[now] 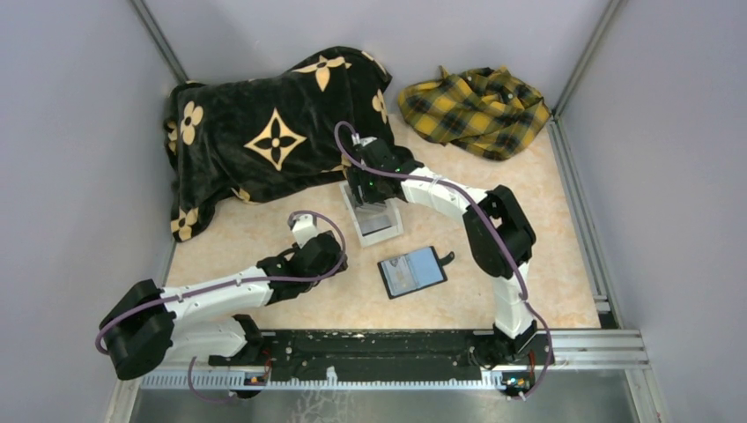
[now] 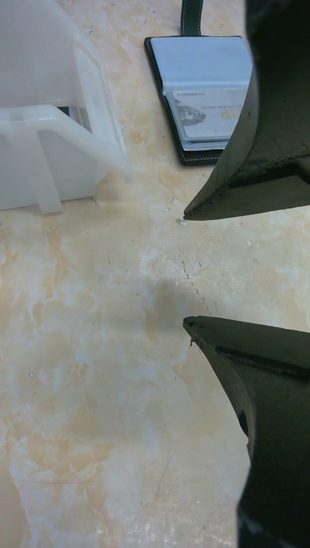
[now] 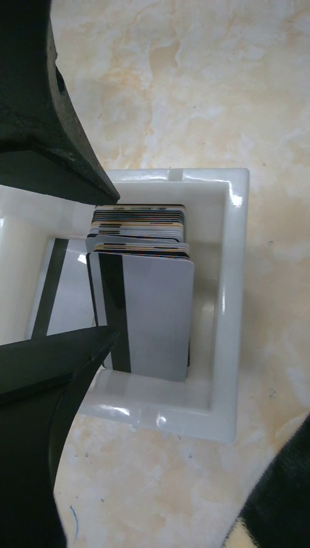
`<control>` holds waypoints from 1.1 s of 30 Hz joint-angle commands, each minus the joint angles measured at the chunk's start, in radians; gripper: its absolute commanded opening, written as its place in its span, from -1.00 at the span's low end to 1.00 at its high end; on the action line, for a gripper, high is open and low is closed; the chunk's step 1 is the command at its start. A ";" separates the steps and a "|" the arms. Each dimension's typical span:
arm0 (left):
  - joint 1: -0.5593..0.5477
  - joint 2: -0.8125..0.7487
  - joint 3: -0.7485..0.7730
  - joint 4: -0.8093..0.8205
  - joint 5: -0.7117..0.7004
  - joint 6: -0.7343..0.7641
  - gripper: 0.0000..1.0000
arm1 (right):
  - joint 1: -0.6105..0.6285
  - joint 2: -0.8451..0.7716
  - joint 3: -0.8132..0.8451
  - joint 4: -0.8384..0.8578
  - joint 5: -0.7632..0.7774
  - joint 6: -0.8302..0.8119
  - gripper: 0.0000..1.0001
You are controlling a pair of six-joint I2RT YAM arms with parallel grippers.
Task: Put the credit cards into the card holder
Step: Pick up the credit card from the storage box.
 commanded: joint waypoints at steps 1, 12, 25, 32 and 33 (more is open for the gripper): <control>0.017 -0.020 -0.019 0.046 0.026 0.034 0.26 | -0.015 0.024 0.080 0.021 -0.021 -0.022 0.38; 0.037 -0.013 -0.042 0.076 0.055 0.039 0.26 | -0.047 0.067 0.088 0.034 -0.092 -0.003 0.16; 0.047 0.002 -0.052 0.112 0.081 0.040 0.26 | -0.046 -0.002 0.068 0.056 -0.163 0.029 -0.11; 0.047 0.002 -0.059 0.120 0.096 0.032 0.25 | -0.042 -0.043 0.064 0.044 -0.156 0.030 -0.18; 0.047 0.000 -0.061 0.120 0.097 0.032 0.25 | -0.042 -0.050 0.064 0.043 -0.153 0.030 -0.18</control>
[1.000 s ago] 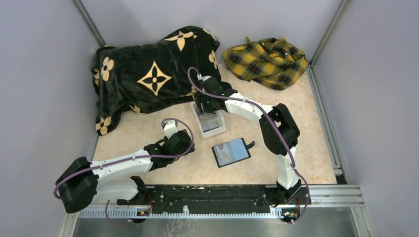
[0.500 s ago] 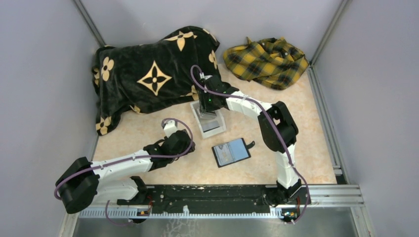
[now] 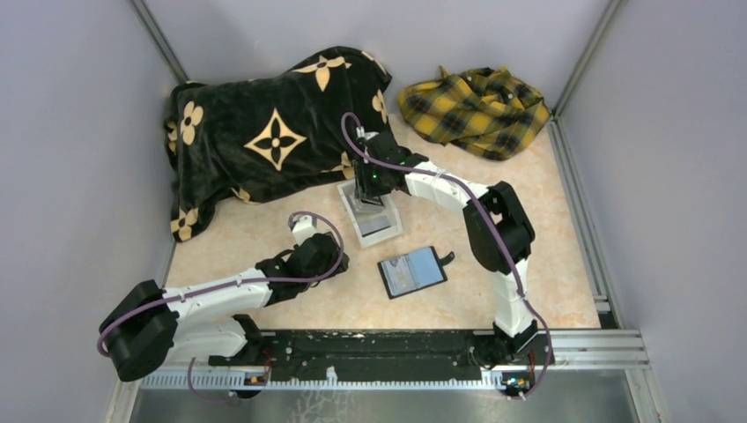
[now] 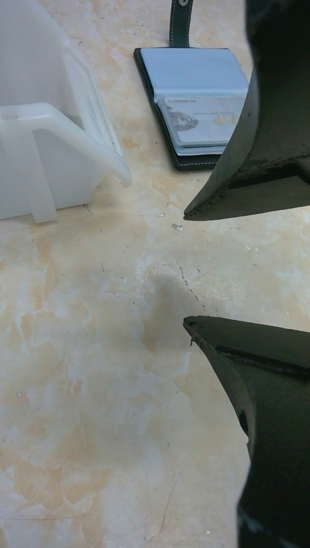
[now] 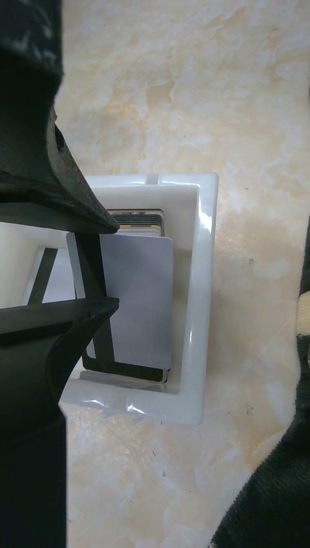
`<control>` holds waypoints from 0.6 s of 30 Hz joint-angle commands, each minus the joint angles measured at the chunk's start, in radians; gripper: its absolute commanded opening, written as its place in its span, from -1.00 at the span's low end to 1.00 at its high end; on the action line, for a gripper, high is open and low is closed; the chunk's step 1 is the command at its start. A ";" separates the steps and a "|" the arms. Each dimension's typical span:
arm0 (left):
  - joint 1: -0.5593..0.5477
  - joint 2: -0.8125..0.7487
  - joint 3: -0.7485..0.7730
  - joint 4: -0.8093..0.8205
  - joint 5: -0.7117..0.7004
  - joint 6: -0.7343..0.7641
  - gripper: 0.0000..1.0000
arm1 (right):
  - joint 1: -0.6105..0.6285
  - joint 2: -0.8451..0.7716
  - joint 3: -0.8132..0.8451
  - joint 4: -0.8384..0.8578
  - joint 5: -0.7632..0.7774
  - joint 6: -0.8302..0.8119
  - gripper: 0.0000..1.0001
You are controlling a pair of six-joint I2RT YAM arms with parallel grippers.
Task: Put the credit cards into the card holder
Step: Pick up the credit card from the storage box.
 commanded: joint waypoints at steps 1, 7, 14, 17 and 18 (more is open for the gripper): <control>0.005 0.000 -0.013 0.027 0.016 0.010 0.24 | 0.009 -0.102 0.014 0.022 -0.014 0.013 -0.19; 0.005 -0.007 -0.014 0.029 0.025 0.005 0.24 | 0.009 -0.126 0.010 0.001 0.013 0.007 -0.32; 0.004 -0.018 -0.020 0.027 0.039 -0.009 0.23 | 0.010 -0.130 -0.012 -0.014 0.029 -0.018 -0.28; 0.004 -0.024 -0.027 0.028 0.042 -0.015 0.23 | 0.017 -0.118 -0.008 -0.010 0.031 -0.019 -0.01; 0.005 -0.027 -0.030 0.029 0.042 -0.016 0.23 | 0.017 -0.107 0.004 -0.020 0.033 -0.021 0.06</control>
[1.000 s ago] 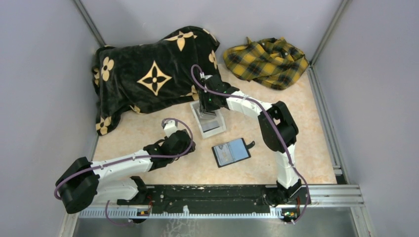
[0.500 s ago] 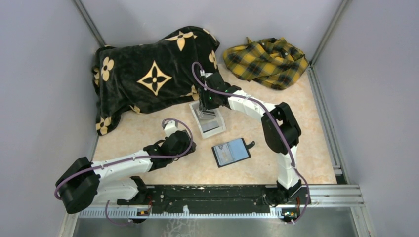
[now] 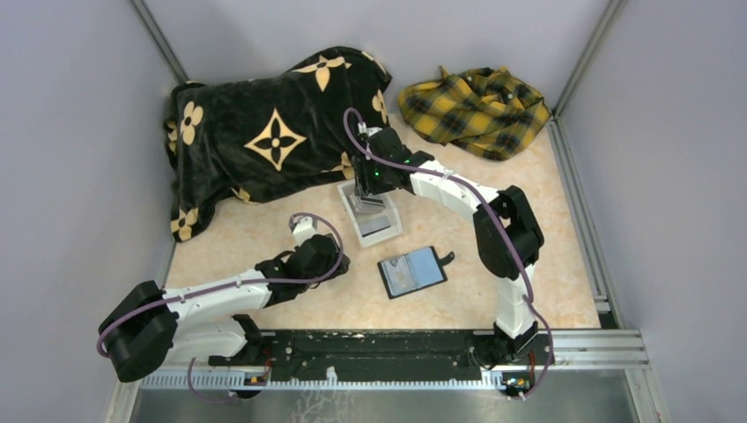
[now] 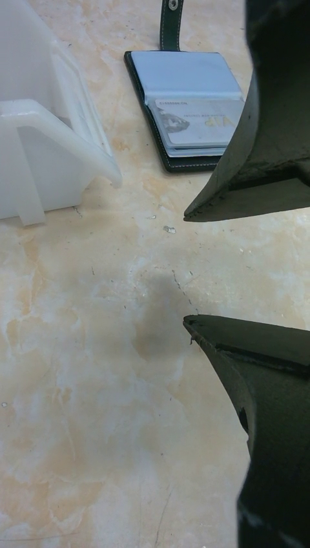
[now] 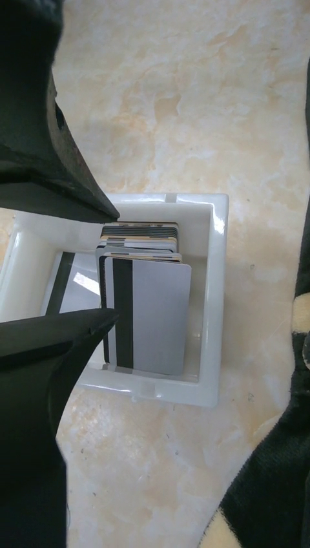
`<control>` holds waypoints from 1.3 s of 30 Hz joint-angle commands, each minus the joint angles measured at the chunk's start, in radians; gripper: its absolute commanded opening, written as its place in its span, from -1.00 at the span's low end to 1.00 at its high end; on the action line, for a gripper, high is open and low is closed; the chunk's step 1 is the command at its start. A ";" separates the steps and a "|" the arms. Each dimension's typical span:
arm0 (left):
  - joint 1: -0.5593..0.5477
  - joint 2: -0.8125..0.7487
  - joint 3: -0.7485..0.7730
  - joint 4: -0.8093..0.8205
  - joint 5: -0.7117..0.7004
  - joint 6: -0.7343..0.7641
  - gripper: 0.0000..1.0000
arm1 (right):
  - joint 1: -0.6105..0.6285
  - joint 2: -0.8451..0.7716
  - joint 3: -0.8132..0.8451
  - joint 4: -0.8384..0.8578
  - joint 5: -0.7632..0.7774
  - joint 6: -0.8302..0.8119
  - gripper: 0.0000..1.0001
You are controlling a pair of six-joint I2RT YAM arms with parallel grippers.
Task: Put the credit cards into the card holder
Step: Pick up the credit card from the storage box.
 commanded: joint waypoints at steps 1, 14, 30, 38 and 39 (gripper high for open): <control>0.004 -0.024 -0.021 0.015 0.009 -0.010 0.23 | 0.012 -0.019 0.025 -0.002 0.011 -0.017 0.09; 0.035 0.098 0.041 0.067 -0.028 0.052 0.18 | 0.007 0.068 0.074 -0.007 -0.005 -0.022 0.16; 0.239 0.314 0.070 0.500 0.137 0.208 -0.04 | 0.006 0.073 0.043 0.017 -0.043 -0.013 -0.12; 0.265 0.426 0.128 0.554 0.206 0.212 -0.06 | 0.022 0.054 0.043 0.014 -0.051 -0.008 -0.31; 0.267 0.430 0.129 0.558 0.210 0.210 -0.06 | 0.026 0.052 0.044 0.013 -0.050 -0.008 -0.33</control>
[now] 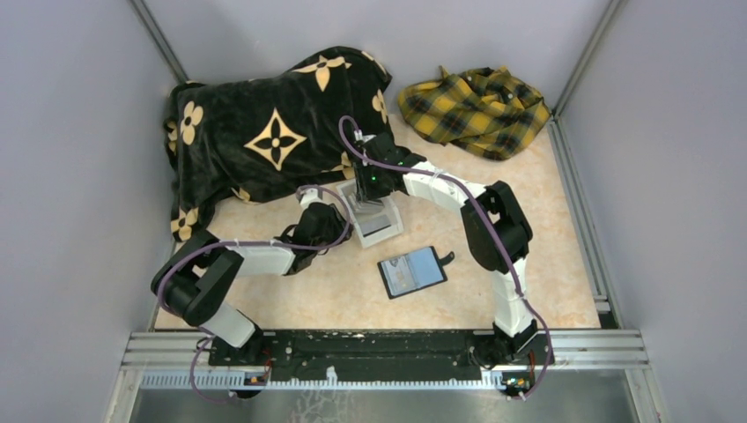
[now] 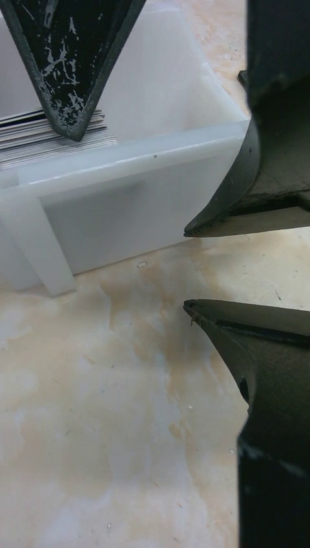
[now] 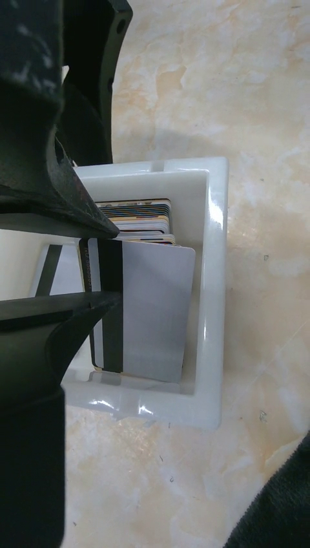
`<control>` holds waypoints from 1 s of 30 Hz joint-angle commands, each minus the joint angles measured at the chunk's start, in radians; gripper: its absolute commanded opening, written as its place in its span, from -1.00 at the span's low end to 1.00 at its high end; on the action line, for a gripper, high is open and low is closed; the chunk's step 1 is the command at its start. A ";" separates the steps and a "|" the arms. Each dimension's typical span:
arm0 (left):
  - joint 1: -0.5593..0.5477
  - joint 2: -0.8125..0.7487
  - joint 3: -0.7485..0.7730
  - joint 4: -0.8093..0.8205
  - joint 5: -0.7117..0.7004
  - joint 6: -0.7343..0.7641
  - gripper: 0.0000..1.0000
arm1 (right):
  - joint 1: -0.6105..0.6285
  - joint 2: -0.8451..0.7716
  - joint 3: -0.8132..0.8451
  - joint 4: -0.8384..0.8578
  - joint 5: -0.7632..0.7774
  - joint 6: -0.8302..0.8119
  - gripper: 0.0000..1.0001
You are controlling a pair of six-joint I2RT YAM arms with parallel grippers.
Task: Put the credit cards into the card holder
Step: Pick up the credit card from the storage box.
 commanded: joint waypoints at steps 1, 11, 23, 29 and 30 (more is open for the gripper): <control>0.012 0.030 0.032 0.077 0.058 0.016 -0.06 | 0.026 -0.038 0.022 0.023 -0.025 0.000 -0.33; 0.025 0.052 0.037 0.086 0.084 0.012 -0.08 | 0.055 -0.062 0.029 0.012 -0.025 0.012 -0.37; 0.052 0.083 0.037 0.092 0.104 0.001 -0.08 | 0.059 -0.051 0.036 0.002 -0.026 0.007 -0.39; 0.062 0.084 0.041 0.091 0.108 0.003 -0.08 | 0.060 -0.067 0.046 -0.005 -0.027 -0.003 -0.45; 0.063 0.084 0.041 0.090 0.109 0.003 -0.08 | 0.061 -0.069 0.048 -0.006 -0.029 -0.003 -0.46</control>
